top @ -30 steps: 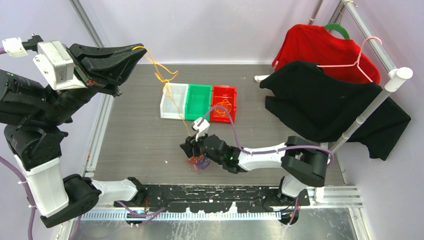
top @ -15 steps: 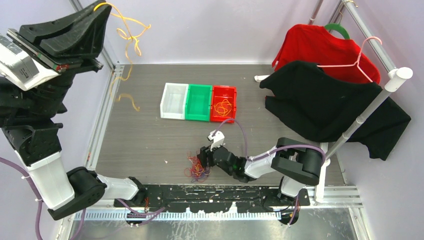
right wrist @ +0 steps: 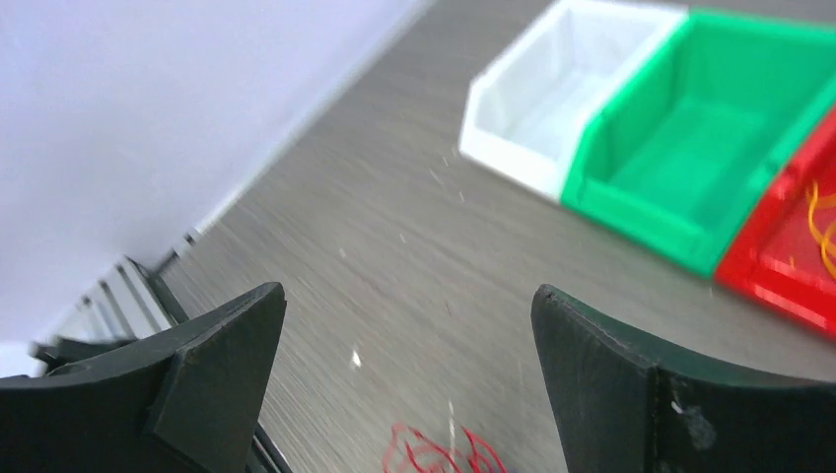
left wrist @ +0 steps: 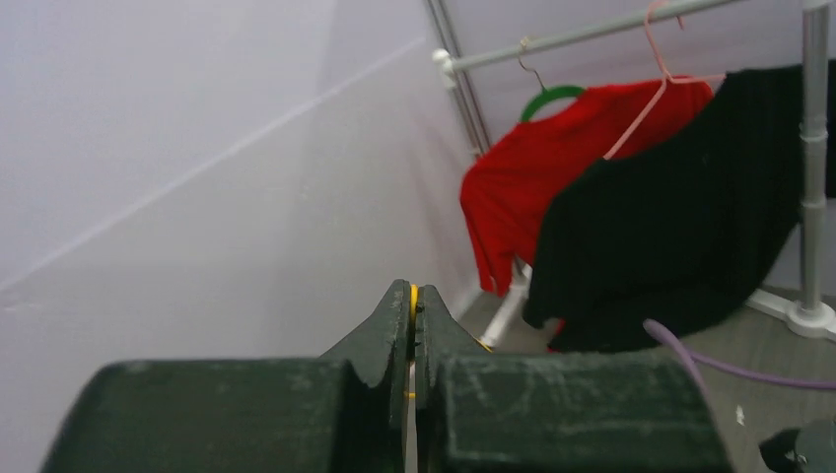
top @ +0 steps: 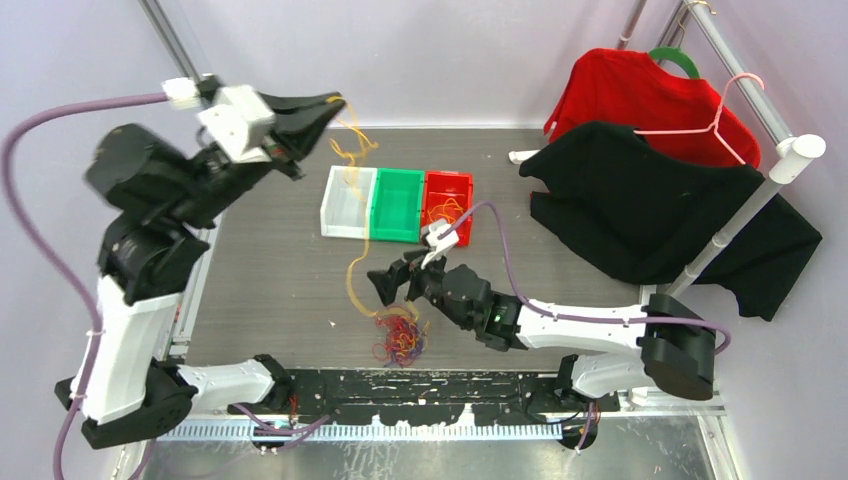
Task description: Untangle the cables
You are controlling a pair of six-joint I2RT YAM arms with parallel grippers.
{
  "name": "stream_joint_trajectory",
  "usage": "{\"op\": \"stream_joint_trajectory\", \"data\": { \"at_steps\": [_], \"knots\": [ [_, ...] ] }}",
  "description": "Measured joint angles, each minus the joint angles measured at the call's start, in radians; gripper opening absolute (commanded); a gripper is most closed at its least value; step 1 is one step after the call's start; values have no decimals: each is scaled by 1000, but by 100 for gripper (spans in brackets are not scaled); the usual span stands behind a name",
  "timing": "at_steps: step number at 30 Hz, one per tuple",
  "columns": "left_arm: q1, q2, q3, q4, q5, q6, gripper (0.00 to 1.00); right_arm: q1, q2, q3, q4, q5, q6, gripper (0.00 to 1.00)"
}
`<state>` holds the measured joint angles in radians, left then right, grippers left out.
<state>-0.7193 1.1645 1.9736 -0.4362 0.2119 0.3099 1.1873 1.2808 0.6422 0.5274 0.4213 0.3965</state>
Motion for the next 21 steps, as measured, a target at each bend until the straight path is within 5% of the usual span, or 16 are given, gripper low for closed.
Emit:
{"op": "stream_joint_trajectory", "data": {
  "at_steps": [7,21],
  "knots": [
    [0,92,-62,-53,51,-76,0,0,-8,135,-17,34,-67,100],
    [0,212,-66,-45,50,-74,0,-102,-64,55,-190,302,-63,100]
  ]
}}
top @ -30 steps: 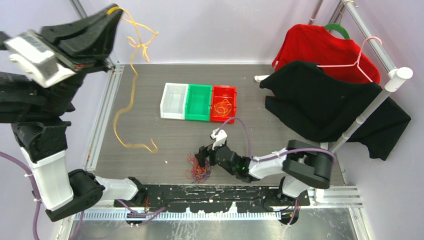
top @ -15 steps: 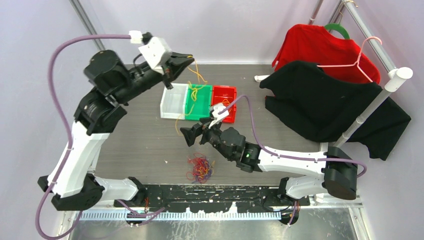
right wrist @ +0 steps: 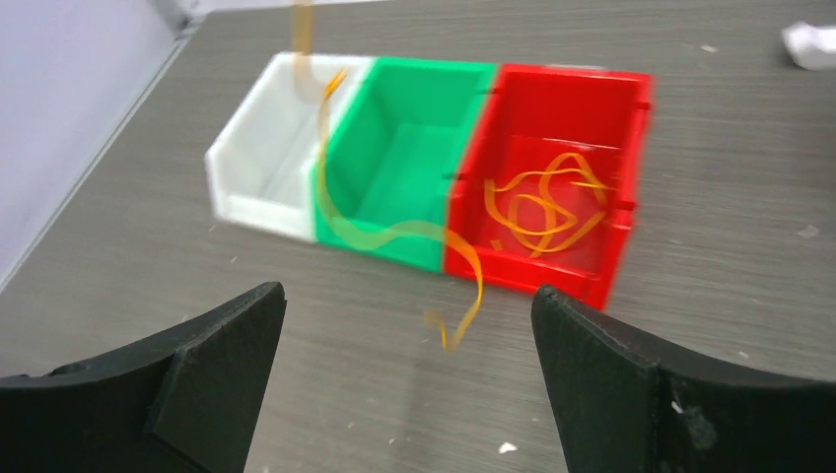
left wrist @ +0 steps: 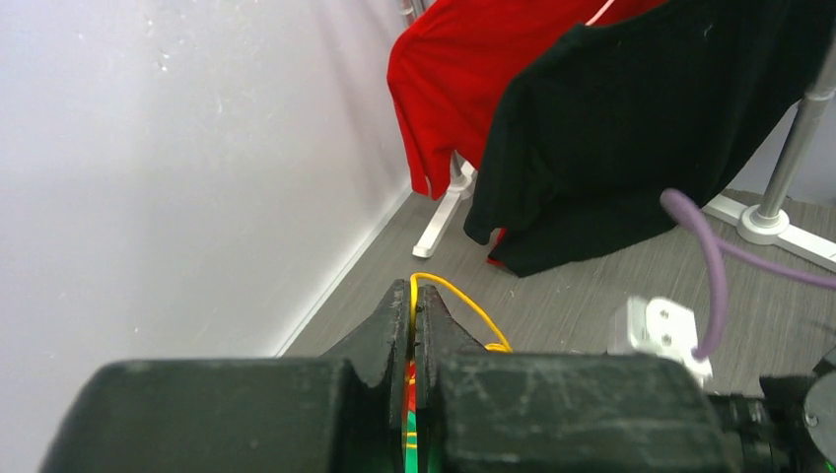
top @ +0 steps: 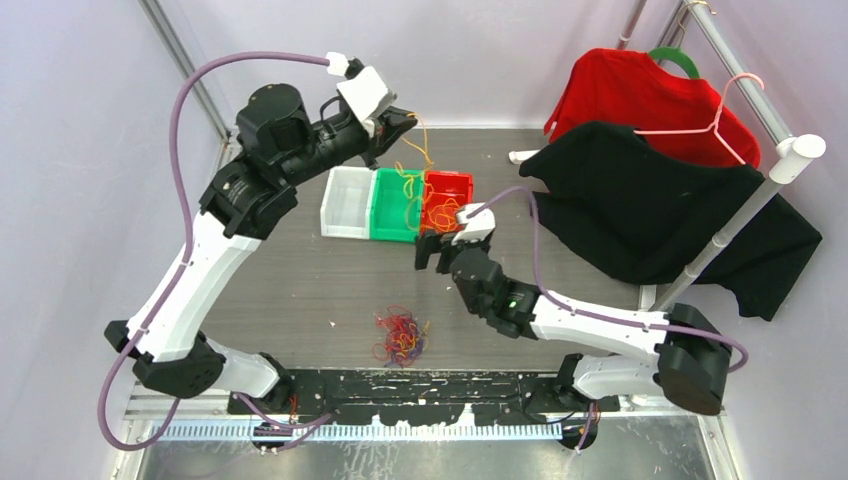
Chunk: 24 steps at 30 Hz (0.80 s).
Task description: Untangle the cables
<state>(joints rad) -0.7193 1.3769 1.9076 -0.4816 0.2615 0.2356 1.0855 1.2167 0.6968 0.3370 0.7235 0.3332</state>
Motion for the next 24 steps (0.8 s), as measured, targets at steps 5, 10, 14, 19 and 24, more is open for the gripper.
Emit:
{"op": "stream_joint_trajectory", "data": {
  "at_steps": [5,10,14,19,24],
  "knots": [
    [0,50,-5,30,-3,14,0,-166,-100,-43,-85,16,112,100],
    [0,128,4,45,-16,38,0,-259,-156,-69,-149,23,156,100],
    [0,215,45,47,-35,55,0,-280,-180,-85,-180,31,151,100],
    [0,299,87,53,-56,69,0,-304,-198,-102,-200,35,145,100],
    [1,357,147,67,-70,90,0,-312,-197,-109,-204,35,144,100]
  ]
}}
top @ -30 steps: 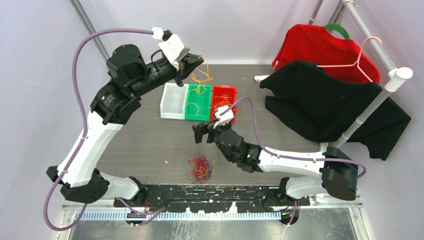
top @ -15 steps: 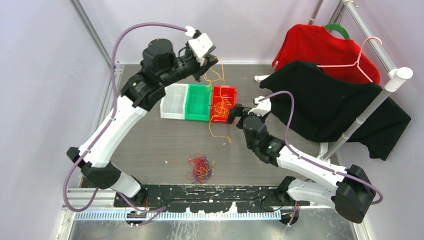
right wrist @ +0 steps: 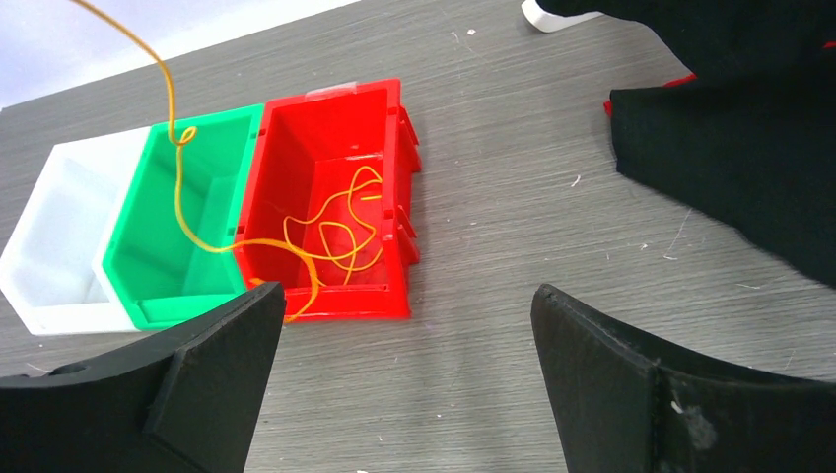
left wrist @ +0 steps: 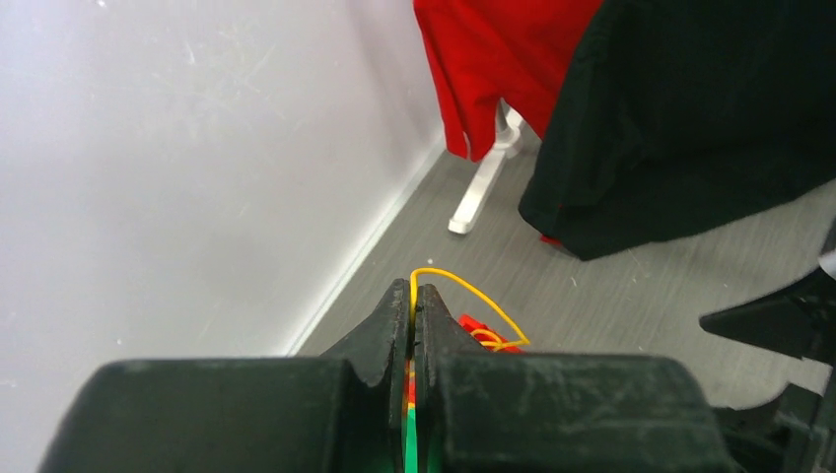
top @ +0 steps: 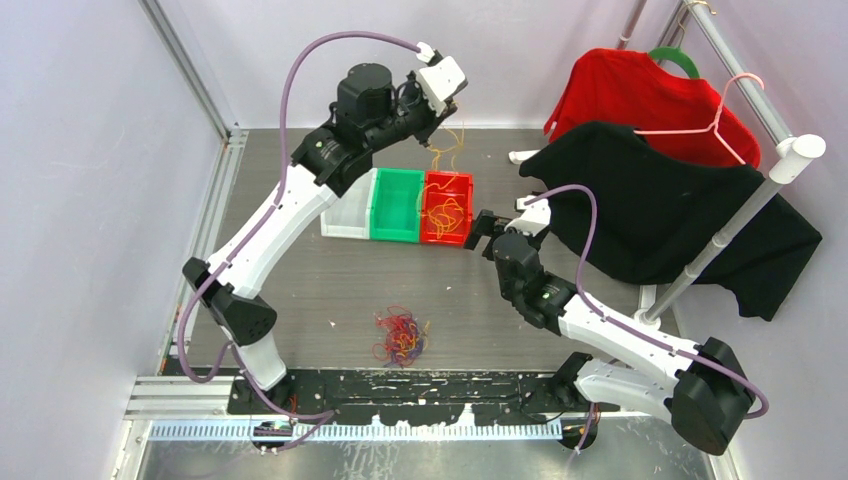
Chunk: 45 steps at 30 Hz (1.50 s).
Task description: Untangle the cables
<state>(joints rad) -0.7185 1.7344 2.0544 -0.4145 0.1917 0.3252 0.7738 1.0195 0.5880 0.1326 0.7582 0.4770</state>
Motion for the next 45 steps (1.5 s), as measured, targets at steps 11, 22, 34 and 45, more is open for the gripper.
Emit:
{"op": "stream_joint_trajectory", "data": {
  "at_steps": [11,22,34,45],
  "knots": [
    [52,105,66,58,-22,72,0,-4,0,-30,-9,-8,5,100],
    [52,206,88,66,-21,77,0,-19,-50,-56,-51,8,12,100],
    [15,209,-28,2,-39,-80,0,-53,-119,-70,-116,36,16,100],
    [14,241,-72,-50,-51,-109,0,-65,-150,-72,-166,45,28,100]
  ]
}}
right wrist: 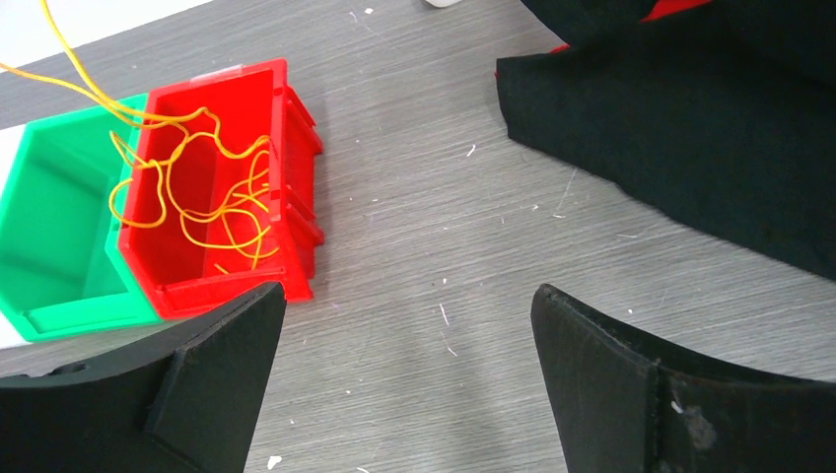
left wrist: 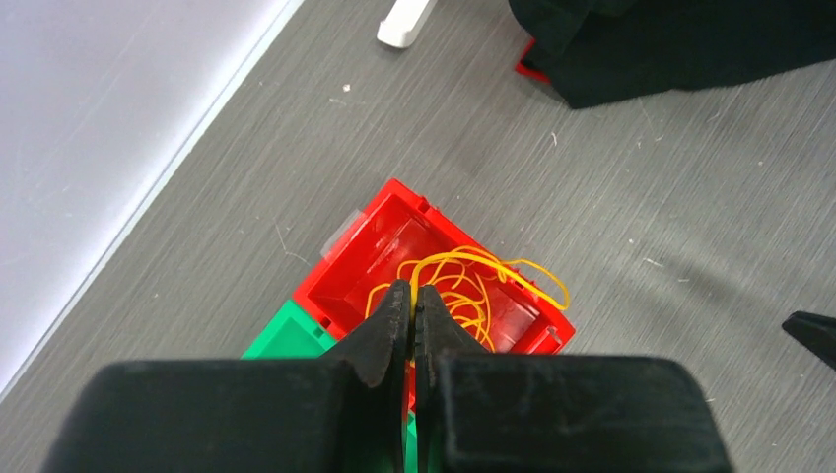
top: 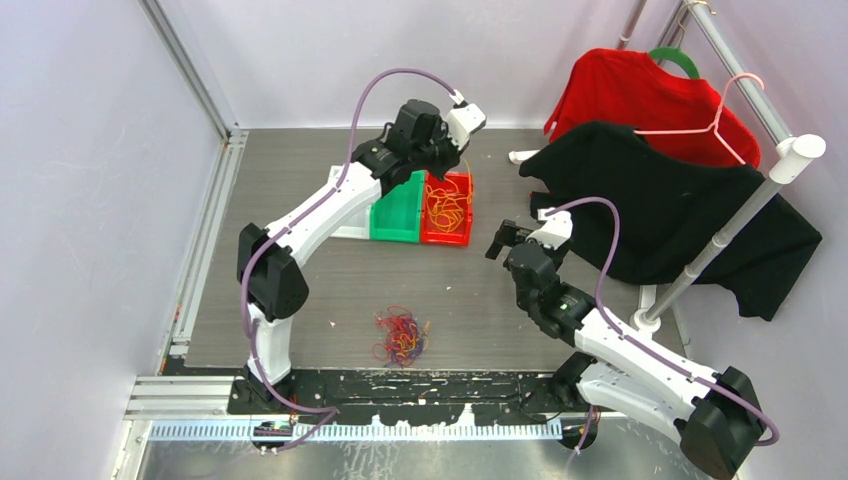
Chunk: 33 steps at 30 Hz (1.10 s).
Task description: Untangle the cables
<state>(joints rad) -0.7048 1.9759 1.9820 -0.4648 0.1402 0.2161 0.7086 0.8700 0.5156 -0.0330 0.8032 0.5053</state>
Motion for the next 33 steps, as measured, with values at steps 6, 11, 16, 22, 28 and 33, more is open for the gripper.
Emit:
{"op": "stream_joint_trajectory", "data": {
  "at_steps": [6,11,16,22,28,33],
  "knots": [
    [11,24,-43,16,-27,28,0,-14,0,-19,-6,-1,8,100],
    [32,73,-53,27,-43,32,0,-35,10,-24,-7,-5,10,100],
    [42,114,-54,28,-45,35,0,-51,16,-24,-8,-12,14,100],
    [32,166,-54,27,-92,124,0,-71,16,-26,-10,-21,11,100],
    [-10,246,-35,5,-169,237,0,-83,34,-34,-6,-44,10,100],
    [-29,287,-25,-5,-191,270,0,-84,40,-34,-6,-65,21,100]
  ]
}}
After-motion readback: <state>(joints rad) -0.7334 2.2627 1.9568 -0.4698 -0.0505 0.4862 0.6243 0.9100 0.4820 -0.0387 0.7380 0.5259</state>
